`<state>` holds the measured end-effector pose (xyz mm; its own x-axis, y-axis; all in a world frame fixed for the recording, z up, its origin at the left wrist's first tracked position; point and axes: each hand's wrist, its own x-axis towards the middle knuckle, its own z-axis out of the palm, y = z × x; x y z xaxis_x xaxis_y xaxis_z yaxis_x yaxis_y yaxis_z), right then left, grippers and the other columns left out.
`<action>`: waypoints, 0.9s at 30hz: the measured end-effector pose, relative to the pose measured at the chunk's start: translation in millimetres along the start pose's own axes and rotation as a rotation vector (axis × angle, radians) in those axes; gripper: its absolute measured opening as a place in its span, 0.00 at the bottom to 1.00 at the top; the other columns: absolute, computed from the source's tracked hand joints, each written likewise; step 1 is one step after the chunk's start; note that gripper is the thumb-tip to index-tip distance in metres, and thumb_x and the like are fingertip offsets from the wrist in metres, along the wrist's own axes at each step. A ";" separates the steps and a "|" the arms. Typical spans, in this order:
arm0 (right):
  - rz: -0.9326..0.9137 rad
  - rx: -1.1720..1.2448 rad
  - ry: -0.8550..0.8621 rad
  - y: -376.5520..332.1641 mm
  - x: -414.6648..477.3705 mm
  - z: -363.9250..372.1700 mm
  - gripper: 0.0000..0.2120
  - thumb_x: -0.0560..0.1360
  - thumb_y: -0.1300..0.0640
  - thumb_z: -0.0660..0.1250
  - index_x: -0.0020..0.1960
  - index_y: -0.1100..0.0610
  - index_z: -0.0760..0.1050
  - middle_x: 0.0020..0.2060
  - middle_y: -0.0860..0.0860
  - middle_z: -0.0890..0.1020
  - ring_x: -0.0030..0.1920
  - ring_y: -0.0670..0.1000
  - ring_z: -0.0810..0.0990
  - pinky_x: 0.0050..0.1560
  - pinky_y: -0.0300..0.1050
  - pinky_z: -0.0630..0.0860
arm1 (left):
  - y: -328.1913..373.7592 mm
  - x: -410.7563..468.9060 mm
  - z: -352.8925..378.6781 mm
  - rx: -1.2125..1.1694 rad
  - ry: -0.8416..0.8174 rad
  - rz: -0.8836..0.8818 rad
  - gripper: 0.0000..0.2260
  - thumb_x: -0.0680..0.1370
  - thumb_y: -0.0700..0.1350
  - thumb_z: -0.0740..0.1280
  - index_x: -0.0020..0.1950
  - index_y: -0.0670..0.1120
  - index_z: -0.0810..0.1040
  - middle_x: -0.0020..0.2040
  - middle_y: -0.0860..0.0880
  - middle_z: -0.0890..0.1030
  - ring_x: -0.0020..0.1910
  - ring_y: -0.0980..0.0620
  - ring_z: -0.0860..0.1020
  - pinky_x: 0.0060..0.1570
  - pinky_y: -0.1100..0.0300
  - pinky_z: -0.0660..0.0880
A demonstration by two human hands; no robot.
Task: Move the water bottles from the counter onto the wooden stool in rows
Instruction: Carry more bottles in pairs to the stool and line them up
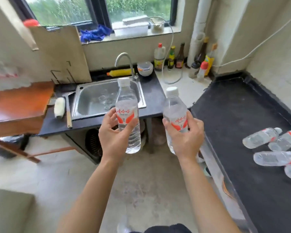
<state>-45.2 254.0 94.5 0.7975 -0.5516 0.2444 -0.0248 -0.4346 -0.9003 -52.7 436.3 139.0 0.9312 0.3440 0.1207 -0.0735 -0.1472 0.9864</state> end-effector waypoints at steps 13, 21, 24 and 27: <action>-0.154 0.203 -0.437 -155.1 -119.7 305.7 0.24 0.66 0.39 0.79 0.57 0.49 0.81 0.48 0.47 0.76 0.49 0.34 0.73 0.45 0.23 0.68 | -46.5 146.0 -312.3 0.057 0.525 0.033 0.26 0.69 0.43 0.80 0.64 0.47 0.76 0.53 0.57 0.83 0.48 0.66 0.82 0.46 0.69 0.78; -0.174 0.215 -0.494 -204.0 -120.7 473.9 0.29 0.64 0.39 0.79 0.62 0.46 0.80 0.48 0.46 0.78 0.49 0.33 0.73 0.49 0.31 0.71 | -96.5 260.1 -388.6 0.090 0.581 0.022 0.26 0.69 0.44 0.80 0.64 0.50 0.74 0.56 0.54 0.82 0.53 0.60 0.82 0.53 0.62 0.80; -0.140 0.284 -0.516 -228.8 -108.6 551.9 0.28 0.63 0.40 0.80 0.61 0.46 0.80 0.47 0.45 0.76 0.49 0.36 0.75 0.51 0.36 0.75 | -108.4 324.9 -415.6 0.117 0.564 0.026 0.29 0.70 0.44 0.80 0.68 0.48 0.74 0.57 0.53 0.83 0.54 0.59 0.82 0.55 0.59 0.80; -0.114 0.323 -0.537 -259.5 -96.5 625.2 0.29 0.63 0.39 0.79 0.61 0.43 0.79 0.48 0.41 0.75 0.52 0.43 0.78 0.53 0.36 0.74 | -110.1 392.5 -445.5 0.163 0.528 0.025 0.27 0.70 0.44 0.79 0.68 0.49 0.75 0.57 0.54 0.83 0.55 0.57 0.82 0.55 0.58 0.80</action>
<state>261.2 865.0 79.2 0.9775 -0.0444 0.2061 0.1945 -0.1870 -0.9629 161.8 1000.7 127.7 0.6212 0.7508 0.2247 0.0024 -0.2885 0.9575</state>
